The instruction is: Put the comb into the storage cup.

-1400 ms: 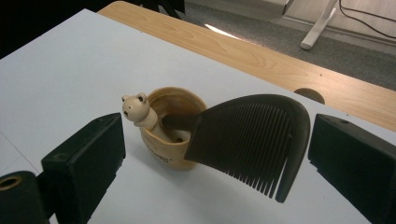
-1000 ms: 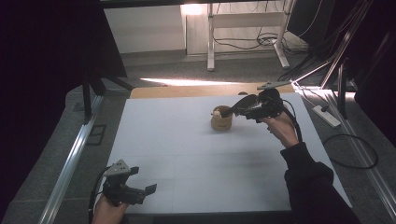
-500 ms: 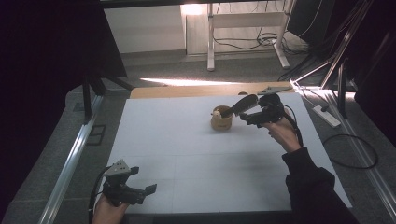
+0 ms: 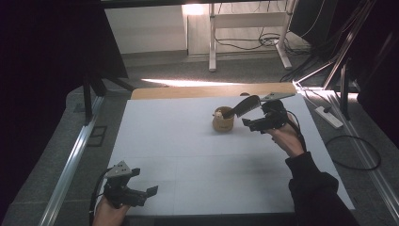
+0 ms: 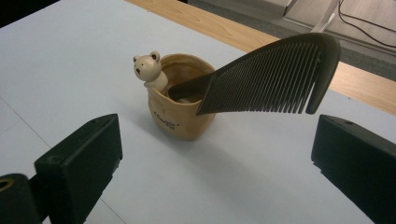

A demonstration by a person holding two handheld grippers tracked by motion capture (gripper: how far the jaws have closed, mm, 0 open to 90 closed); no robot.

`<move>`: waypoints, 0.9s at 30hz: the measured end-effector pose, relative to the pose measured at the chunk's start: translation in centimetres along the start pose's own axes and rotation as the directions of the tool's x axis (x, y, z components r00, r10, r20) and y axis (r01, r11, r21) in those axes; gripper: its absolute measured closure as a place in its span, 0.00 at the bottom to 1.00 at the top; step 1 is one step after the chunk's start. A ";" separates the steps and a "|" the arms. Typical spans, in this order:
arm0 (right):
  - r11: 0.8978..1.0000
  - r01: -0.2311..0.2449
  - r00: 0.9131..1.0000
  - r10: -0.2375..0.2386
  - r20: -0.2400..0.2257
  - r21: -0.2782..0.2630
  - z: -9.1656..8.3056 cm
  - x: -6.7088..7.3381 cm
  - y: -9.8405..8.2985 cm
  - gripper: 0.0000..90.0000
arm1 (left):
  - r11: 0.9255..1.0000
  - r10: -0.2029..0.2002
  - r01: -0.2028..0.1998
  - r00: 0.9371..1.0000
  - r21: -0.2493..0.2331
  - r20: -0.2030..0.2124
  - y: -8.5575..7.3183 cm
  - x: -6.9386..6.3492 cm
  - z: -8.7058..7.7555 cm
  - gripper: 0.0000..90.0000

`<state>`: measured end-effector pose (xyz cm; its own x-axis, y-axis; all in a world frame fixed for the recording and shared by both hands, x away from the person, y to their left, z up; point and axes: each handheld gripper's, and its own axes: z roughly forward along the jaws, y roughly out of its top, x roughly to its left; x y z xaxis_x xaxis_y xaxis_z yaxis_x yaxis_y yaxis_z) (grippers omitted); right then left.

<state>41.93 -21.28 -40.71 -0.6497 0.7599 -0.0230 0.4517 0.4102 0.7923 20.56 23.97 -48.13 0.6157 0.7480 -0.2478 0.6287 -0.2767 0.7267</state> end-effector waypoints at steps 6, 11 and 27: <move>1.000 0.000 1.000 0.000 -0.010 -0.004 -0.3 0.3 -0.3 0.02 | 1.000 -0.002 0.002 1.000 -0.005 -0.003 0.0 0.0 0.0 0.00; 1.000 0.002 1.000 -0.002 -0.019 -0.013 -0.6 0.6 -0.7 0.02 | 1.000 -0.003 0.003 1.000 -0.004 0.001 0.0 0.0 0.0 0.00; 1.000 -0.001 0.999 0.000 -0.041 -0.018 -1.6 1.1 -1.7 0.01 | 1.000 -0.003 0.003 1.000 -0.007 0.006 0.0 0.1 -0.1 0.00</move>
<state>39.43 -21.96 -41.08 -0.6740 0.7387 0.0023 0.4413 0.4001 0.8032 20.56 24.08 -48.12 0.6168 0.7450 -0.2541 0.6273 -0.2703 0.7304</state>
